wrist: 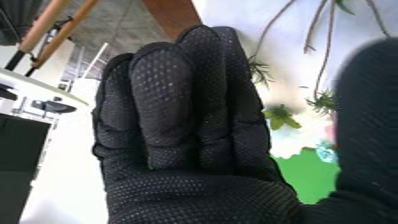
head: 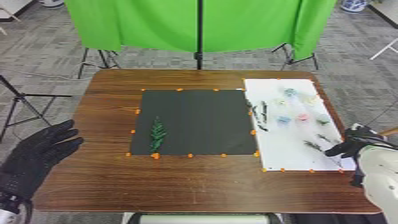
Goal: Arrange flowers
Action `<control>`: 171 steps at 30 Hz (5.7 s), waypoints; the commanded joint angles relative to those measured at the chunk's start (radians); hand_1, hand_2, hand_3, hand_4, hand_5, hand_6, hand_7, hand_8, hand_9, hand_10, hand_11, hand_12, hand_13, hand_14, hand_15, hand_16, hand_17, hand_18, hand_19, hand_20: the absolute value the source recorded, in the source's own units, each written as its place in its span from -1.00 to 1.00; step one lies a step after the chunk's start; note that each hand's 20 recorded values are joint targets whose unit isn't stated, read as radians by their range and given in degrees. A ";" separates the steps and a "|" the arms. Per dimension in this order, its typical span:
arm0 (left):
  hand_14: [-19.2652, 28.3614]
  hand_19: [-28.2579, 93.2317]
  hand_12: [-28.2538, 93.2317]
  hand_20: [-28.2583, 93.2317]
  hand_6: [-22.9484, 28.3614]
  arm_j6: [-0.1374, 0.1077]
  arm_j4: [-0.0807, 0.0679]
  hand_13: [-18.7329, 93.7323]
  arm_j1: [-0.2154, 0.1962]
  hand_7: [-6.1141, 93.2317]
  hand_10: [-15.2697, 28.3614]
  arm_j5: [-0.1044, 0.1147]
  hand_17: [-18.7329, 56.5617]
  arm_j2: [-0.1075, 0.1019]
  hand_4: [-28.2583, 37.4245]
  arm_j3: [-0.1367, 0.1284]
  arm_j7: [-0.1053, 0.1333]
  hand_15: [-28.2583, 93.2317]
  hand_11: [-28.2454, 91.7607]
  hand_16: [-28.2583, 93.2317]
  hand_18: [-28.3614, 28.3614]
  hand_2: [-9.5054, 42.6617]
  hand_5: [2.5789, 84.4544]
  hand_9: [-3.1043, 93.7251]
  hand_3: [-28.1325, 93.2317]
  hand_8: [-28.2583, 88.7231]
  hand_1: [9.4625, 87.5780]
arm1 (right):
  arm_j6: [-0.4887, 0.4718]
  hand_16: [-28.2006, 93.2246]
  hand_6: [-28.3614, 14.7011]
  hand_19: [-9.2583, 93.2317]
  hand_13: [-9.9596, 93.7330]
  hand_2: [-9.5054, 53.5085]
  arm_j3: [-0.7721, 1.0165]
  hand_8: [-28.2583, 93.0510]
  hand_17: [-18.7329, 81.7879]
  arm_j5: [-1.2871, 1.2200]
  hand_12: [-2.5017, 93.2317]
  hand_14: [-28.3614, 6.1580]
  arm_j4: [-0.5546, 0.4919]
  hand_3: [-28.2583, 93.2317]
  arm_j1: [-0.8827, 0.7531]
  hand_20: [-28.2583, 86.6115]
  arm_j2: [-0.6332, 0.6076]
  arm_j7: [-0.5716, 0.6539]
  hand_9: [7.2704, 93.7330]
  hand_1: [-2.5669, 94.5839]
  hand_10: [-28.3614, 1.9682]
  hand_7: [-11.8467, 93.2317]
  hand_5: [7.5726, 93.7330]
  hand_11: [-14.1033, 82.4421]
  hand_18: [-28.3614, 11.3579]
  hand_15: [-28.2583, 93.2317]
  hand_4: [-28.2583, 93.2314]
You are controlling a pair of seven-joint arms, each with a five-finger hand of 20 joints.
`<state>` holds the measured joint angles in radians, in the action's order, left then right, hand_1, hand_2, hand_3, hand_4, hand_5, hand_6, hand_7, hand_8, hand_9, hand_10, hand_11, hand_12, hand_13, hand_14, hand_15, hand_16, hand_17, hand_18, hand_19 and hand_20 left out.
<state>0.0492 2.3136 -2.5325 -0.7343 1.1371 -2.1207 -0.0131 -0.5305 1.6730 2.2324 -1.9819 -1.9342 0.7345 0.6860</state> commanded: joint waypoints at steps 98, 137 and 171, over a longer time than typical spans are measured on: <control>0.46 0.32 -0.28 -0.52 0.06 -0.005 -0.014 -0.17 0.030 -0.46 0.23 -0.007 -0.67 0.006 -0.90 0.030 -0.053 0.14 -0.08 -0.60 0.78 -0.52 -0.10 -0.22 0.62 -0.71 -0.53 | -0.034 -0.09 0.27 1.00 0.89 -1.00 -0.615 -0.40 0.34 0.134 -0.30 0.48 -0.005 0.90 0.608 0.32 0.348 -0.290 0.98 -0.14 0.42 0.30 0.68 0.33 -0.59 0.80 -0.97; 0.46 0.33 -0.29 -0.53 0.06 0.026 -0.039 -0.17 0.075 -0.44 0.23 -0.007 -0.66 -0.019 -0.92 0.065 -0.094 0.16 -0.06 -0.61 0.79 -0.52 -0.10 -0.21 0.62 -0.72 -0.52 | -0.082 -0.20 0.37 1.00 1.00 -0.52 -0.820 -0.75 0.53 0.202 -0.54 0.57 0.369 0.82 0.689 0.35 0.690 -0.064 1.00 -0.40 0.35 -0.01 1.00 0.44 -0.69 0.76 -0.98; 0.47 0.33 -0.29 -0.53 0.07 0.017 -0.042 -0.18 0.073 -0.47 0.26 -0.003 -0.67 -0.022 -0.91 0.070 -0.090 0.15 -0.08 -0.60 0.79 -0.51 -0.10 -0.22 0.62 -0.71 -0.52 | -0.056 -0.23 0.32 1.00 1.00 -0.41 -0.704 -0.74 0.60 0.064 -0.55 0.59 0.308 0.70 0.681 0.34 0.751 0.040 1.00 -0.59 0.36 -0.11 1.00 0.41 -0.65 0.77 -0.98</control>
<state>0.0626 2.2747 -2.4421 -0.7362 1.1054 -2.0463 -0.0995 -0.5726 0.9510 2.2962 -1.6401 -1.2576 1.4826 0.7215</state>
